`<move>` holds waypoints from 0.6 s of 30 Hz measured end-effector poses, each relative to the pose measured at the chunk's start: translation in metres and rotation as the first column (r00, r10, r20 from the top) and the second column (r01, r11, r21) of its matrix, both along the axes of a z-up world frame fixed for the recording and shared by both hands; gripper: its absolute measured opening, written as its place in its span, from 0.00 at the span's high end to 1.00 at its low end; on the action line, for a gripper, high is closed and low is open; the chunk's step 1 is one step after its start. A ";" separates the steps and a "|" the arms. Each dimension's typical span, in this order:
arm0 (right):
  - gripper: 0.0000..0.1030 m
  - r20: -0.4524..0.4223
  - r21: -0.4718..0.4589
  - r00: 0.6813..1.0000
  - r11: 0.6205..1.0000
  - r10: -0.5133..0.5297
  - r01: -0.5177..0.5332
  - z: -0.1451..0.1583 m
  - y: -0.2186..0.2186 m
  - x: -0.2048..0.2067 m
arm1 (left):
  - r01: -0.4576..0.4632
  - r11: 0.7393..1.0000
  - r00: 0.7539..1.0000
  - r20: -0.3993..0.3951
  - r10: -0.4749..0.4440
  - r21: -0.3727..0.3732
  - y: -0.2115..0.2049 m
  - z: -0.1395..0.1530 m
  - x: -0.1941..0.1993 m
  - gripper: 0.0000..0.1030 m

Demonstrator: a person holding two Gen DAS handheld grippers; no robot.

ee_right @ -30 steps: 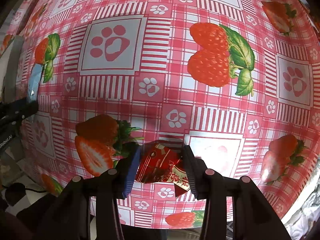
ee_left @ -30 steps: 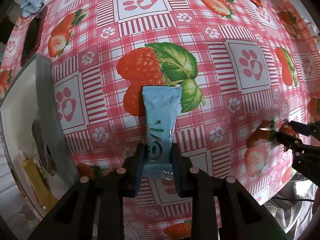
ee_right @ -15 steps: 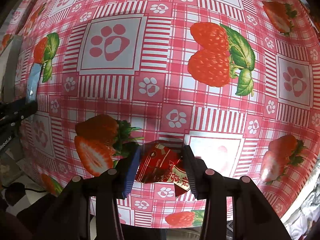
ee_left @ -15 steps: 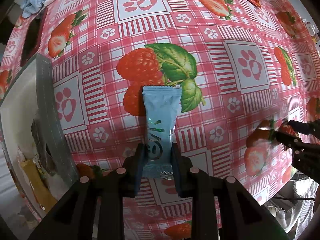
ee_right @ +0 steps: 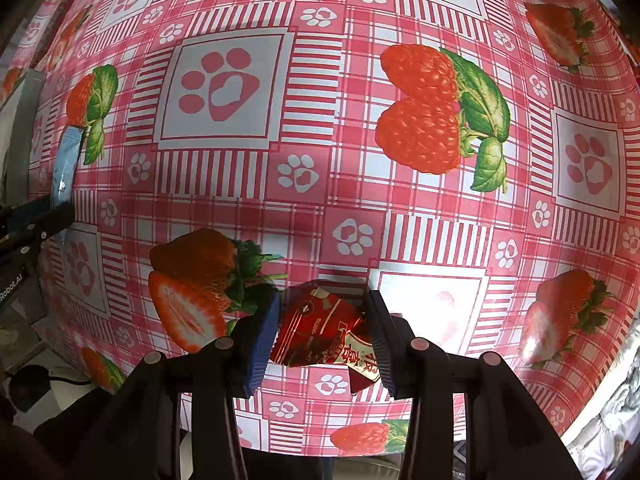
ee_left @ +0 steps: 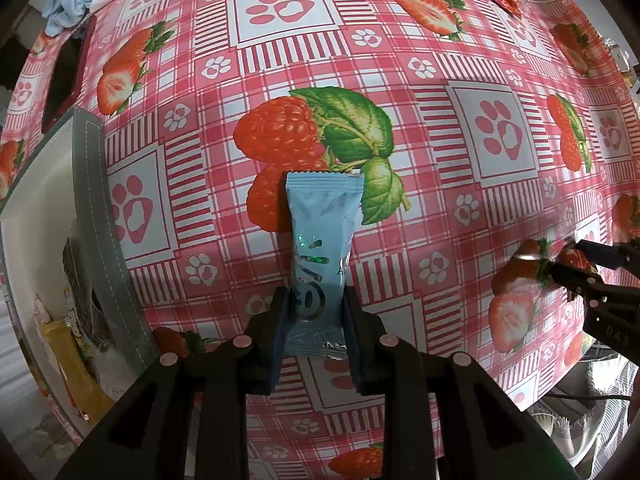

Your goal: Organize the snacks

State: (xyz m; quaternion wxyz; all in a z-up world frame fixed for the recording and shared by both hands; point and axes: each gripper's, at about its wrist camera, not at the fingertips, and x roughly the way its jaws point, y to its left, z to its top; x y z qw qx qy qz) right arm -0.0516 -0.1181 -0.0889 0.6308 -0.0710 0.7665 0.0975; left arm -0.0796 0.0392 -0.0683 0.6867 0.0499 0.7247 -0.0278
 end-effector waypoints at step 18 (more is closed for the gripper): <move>0.56 -0.001 -0.001 1.000 1.000 -0.001 0.001 0.000 0.000 0.001 | -0.002 1.000 1.000 0.002 0.002 -0.001 0.000 0.000 0.000 0.72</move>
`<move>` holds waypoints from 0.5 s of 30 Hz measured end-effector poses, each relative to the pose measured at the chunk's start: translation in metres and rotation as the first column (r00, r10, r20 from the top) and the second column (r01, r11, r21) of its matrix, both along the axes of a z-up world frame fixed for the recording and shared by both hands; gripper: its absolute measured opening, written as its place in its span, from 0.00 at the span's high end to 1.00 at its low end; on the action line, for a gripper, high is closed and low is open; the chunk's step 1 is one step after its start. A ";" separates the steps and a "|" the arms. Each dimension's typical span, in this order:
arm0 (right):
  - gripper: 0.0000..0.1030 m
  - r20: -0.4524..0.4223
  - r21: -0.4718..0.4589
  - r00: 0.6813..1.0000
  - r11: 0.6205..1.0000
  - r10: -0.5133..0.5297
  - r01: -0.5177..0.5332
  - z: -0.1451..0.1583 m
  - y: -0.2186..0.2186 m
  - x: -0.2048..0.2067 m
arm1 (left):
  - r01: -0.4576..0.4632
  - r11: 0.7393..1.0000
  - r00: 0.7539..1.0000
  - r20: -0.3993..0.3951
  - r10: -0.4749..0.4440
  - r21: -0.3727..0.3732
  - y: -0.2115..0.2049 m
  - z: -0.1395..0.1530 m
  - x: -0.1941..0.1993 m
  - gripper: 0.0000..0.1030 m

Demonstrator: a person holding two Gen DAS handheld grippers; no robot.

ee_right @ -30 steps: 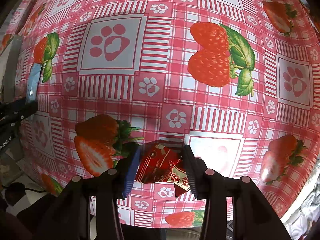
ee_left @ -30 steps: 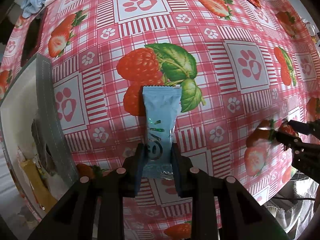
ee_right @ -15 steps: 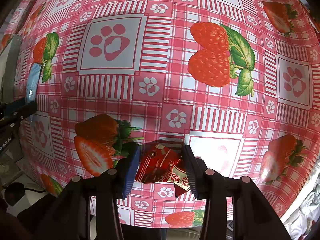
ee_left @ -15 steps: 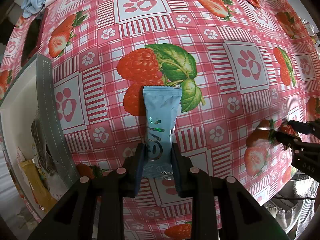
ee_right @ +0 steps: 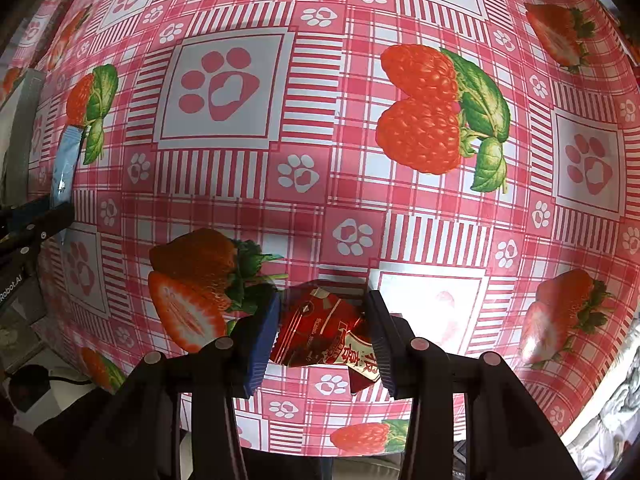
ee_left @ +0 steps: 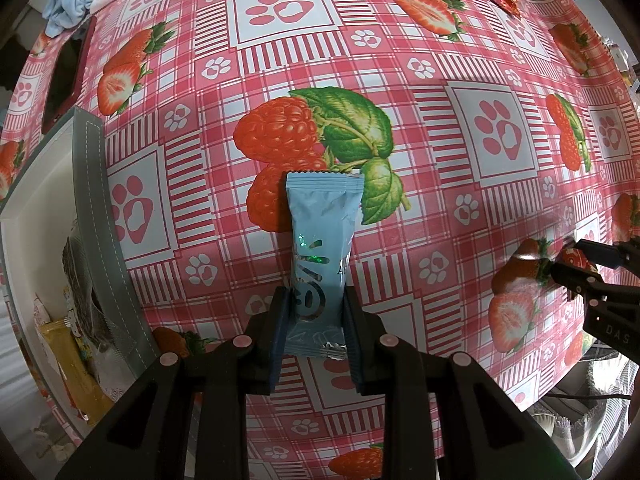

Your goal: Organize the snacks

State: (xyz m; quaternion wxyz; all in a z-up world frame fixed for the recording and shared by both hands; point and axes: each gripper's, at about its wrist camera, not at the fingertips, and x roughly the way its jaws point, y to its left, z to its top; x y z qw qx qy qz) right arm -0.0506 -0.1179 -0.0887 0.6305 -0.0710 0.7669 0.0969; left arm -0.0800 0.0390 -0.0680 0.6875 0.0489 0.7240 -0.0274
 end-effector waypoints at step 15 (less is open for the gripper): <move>0.56 0.002 0.000 1.000 1.000 -0.001 0.001 0.000 0.000 -0.001 | 0.000 1.000 1.000 0.002 0.000 -0.001 -0.001 -0.001 -0.001 0.72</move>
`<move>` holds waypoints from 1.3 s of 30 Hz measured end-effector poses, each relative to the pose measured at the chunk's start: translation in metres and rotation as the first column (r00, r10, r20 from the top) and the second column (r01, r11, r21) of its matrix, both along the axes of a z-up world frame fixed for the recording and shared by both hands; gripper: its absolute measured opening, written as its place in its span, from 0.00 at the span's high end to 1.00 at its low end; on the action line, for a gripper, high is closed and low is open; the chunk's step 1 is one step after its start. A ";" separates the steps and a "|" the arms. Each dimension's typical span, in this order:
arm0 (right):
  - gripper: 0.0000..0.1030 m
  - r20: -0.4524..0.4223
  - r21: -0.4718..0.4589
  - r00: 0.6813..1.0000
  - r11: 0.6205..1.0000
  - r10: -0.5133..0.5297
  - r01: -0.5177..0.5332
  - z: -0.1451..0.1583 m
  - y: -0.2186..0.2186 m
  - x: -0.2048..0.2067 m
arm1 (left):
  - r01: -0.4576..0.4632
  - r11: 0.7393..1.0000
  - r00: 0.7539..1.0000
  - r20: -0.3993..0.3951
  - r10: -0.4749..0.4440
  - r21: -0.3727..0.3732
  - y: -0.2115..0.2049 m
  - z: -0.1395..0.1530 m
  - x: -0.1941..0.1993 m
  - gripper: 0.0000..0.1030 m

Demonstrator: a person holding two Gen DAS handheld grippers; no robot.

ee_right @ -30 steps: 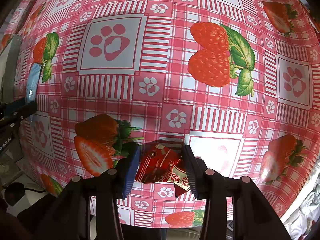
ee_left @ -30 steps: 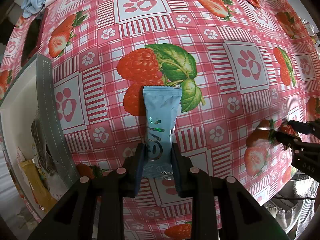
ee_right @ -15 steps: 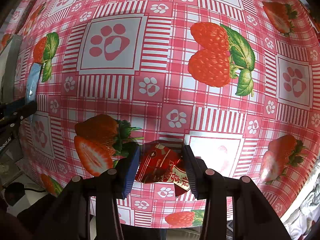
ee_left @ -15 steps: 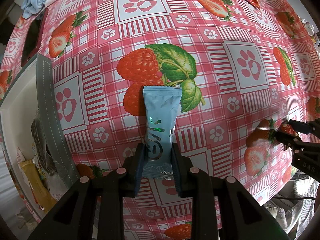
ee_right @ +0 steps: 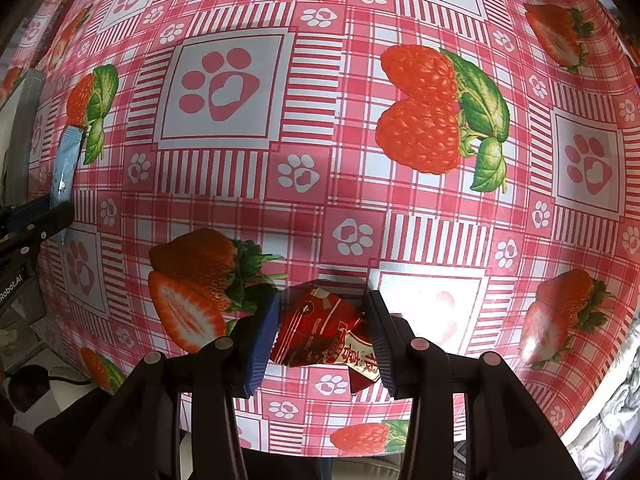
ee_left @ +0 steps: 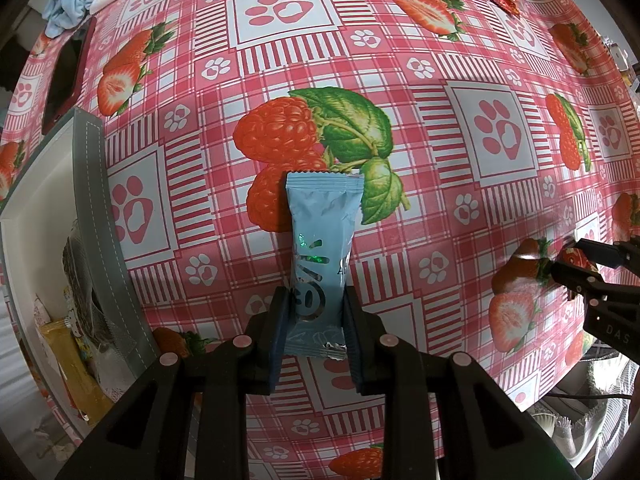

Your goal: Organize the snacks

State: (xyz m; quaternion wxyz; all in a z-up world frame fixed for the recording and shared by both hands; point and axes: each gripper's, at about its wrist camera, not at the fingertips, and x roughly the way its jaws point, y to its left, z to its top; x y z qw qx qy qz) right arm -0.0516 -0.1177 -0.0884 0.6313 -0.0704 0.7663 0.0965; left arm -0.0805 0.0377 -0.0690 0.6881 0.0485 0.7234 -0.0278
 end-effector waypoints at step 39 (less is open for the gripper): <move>0.23 -0.144 0.014 0.874 0.882 -0.464 0.470 -0.014 -0.057 0.022 | -0.069 0.993 0.990 0.113 0.080 -0.096 0.097 0.076 -0.008 0.75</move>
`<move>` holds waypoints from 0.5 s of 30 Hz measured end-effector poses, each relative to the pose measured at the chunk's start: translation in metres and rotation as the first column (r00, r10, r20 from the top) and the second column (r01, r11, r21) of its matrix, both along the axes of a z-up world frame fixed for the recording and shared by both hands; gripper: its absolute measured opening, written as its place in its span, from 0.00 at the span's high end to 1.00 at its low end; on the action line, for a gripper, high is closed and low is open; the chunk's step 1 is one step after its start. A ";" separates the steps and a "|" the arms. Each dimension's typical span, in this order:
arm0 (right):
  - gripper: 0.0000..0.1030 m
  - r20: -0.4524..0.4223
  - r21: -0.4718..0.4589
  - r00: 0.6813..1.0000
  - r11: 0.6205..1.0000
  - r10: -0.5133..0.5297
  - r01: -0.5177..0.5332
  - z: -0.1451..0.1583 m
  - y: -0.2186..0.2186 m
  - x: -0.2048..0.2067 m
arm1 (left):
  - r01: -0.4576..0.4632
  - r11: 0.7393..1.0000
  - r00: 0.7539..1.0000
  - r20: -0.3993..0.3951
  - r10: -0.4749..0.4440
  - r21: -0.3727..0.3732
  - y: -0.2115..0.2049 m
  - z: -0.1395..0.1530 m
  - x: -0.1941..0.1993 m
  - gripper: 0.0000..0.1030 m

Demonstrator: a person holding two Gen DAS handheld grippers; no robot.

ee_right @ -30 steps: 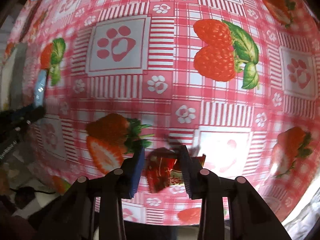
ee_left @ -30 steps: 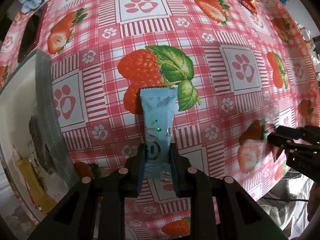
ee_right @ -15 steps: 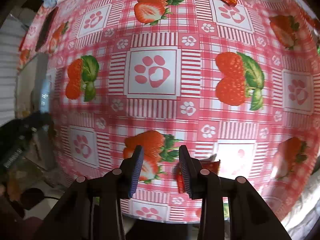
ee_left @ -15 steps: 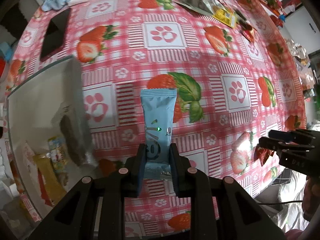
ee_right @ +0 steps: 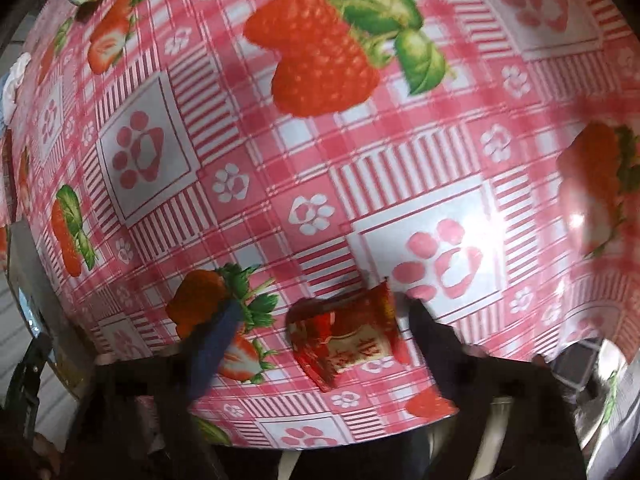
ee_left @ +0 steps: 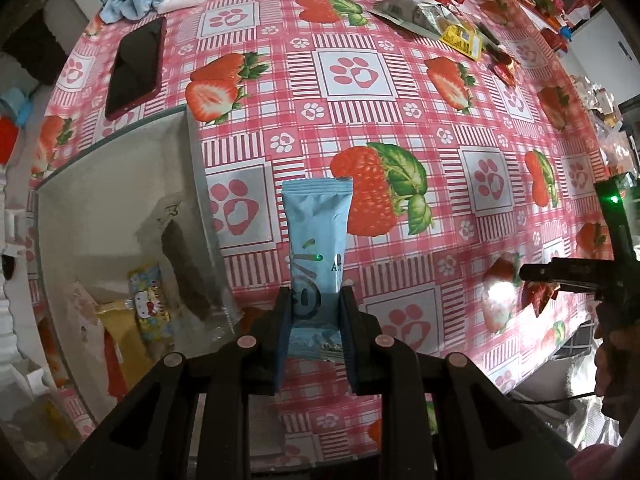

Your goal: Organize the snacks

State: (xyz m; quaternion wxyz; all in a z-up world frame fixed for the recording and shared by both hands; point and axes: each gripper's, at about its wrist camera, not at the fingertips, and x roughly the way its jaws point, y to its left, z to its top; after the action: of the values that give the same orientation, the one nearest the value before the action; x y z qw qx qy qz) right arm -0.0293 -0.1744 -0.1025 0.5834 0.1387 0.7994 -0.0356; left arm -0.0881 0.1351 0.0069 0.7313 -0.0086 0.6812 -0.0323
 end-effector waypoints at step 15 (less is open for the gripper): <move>0.64 -0.015 0.025 0.998 0.998 0.058 -0.058 0.014 0.003 -0.002 | -0.055 0.998 0.998 0.017 0.056 -0.028 0.011 0.003 -0.002 0.75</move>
State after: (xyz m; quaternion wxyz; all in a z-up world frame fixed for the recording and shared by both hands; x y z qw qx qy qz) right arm -0.0317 -0.1710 -0.0887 0.5763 0.1224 0.8080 -0.0098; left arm -0.0898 0.1461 0.0095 0.7378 -0.0372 0.6736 -0.0214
